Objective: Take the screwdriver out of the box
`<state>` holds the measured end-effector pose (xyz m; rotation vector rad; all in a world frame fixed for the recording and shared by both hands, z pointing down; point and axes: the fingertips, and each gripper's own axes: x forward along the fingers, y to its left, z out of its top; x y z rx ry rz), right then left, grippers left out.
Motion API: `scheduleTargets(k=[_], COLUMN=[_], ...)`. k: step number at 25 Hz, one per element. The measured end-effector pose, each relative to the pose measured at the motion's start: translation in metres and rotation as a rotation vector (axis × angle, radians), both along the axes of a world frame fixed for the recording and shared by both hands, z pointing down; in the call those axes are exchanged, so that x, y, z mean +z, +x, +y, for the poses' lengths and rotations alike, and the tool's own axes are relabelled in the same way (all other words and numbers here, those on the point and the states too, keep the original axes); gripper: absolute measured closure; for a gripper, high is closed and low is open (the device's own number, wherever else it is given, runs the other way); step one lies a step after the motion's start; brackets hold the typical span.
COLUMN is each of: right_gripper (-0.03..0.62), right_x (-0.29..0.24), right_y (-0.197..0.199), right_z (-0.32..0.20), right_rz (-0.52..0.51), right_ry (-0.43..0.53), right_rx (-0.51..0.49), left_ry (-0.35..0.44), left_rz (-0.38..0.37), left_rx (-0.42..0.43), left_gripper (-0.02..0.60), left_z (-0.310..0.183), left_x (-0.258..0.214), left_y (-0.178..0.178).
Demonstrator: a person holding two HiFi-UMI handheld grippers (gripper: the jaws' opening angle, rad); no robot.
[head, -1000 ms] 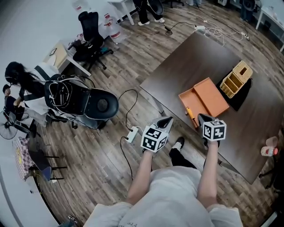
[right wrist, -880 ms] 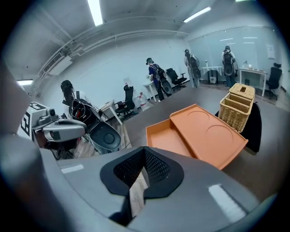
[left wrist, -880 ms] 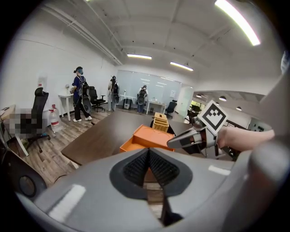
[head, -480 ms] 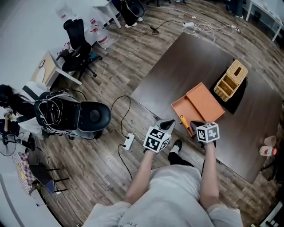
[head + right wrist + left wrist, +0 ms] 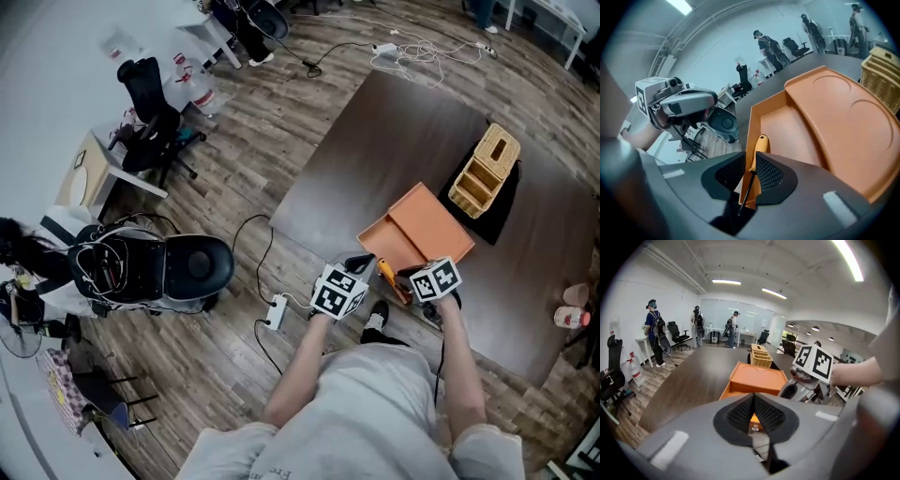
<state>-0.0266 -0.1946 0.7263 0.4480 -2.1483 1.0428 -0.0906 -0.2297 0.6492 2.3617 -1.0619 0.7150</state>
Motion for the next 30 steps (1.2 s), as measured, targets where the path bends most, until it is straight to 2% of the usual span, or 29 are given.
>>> scheduleTargets(k=[3,6,8,13,18,21,24,30], right_gripper=[0.490,0.453,0.434,0.434,0.436,0.436,0.436,0.437], right_x=[-0.003,-0.004,0.000,0.015,0.021,0.027,0.037,0.053], right_y=[-0.007,-0.010,-0.011,-0.014,-0.007,-0.004,-0.008,-0.011], right_z=[0.001,0.003,0.003,-0.002,-0.016,-0.016,-0.011,-0.019], right_rz=[-0.088,-0.096,-0.071,0.037,0.115,0.158,0.199,0.239], right_ry=[-0.091,-0.141,-0.147,-0.117,-0.076,-0.102,-0.146,-0.252], right_rx=[0.006,0.009,0.014,0.007,0.099,0.097,0.081,0.121], left_ry=[0.009,0.013,0.013,0.005,-0.004,-0.007,-0.019,-0.045], left_rz=[0.008,0.028,0.037,0.055,0.089,0.116,0.135,0.146], left_rx=[-0.011,-0.026,-0.032,-0.027,0.008,0.021,0.066,0.204], left_gripper=[0.528,0.528,0.528,0.528,0.528,0.528,0.528,0.528], left_z=[-0.014,-0.017,-0.015,-0.016,-0.031,-0.046,-0.057,-0.081], left_x=[-0.001,-0.002,0.000,0.013,0.018,0.015,0.015,0.014], left_y=[-0.001,-0.002,-0.002,-0.002,-0.005,-0.005,-0.002,0.004])
